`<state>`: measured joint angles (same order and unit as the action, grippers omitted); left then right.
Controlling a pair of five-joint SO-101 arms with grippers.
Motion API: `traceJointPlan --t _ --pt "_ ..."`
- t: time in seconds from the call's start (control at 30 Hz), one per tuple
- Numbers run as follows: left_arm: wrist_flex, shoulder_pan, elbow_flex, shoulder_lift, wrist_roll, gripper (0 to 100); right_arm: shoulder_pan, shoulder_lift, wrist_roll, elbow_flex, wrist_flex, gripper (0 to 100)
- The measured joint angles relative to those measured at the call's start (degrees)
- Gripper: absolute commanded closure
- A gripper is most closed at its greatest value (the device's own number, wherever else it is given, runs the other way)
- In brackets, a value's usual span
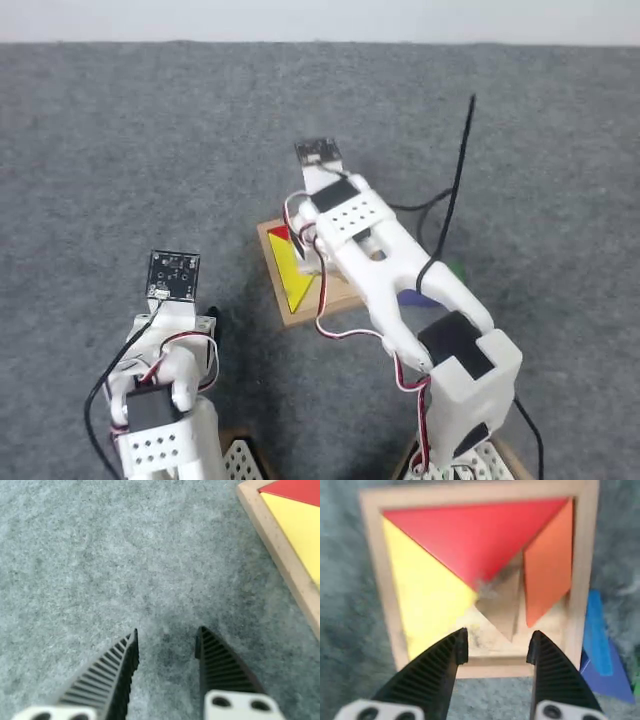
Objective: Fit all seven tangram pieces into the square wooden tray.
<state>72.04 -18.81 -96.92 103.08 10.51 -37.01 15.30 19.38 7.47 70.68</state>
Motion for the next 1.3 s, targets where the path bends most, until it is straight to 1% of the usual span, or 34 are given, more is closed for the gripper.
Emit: traceJointPlan --t 0.13,0.23,0.33,0.53,0.67,0.93,1.3 --pt "0.0 0.0 0.0 0.0 0.0 81 0.0 0.0 -0.2 5.3 -4.7 78.6" --pt "0.0 0.0 0.0 0.0 0.0 81 0.0 0.0 -0.4 5.9 -6.2 78.6" --pt "0.0 0.0 0.0 0.0 0.0 81 1.2 0.0 -2.3 5.9 -6.8 78.6" --pt "0.0 0.0 0.0 0.0 0.0 81 5.2 0.0 -3.9 5.9 -8.5 78.6" --pt "0.0 0.0 0.0 0.0 0.0 81 5.8 2.0 -6.2 3.4 -8.6 78.6" --pt "0.0 0.0 0.0 0.0 0.0 81 5.8 8.4 -6.3 -4.1 -8.6 78.8" --pt "0.0 0.0 0.0 0.0 0.0 81 5.8 8.4 -6.3 -5.2 -8.3 78.6"
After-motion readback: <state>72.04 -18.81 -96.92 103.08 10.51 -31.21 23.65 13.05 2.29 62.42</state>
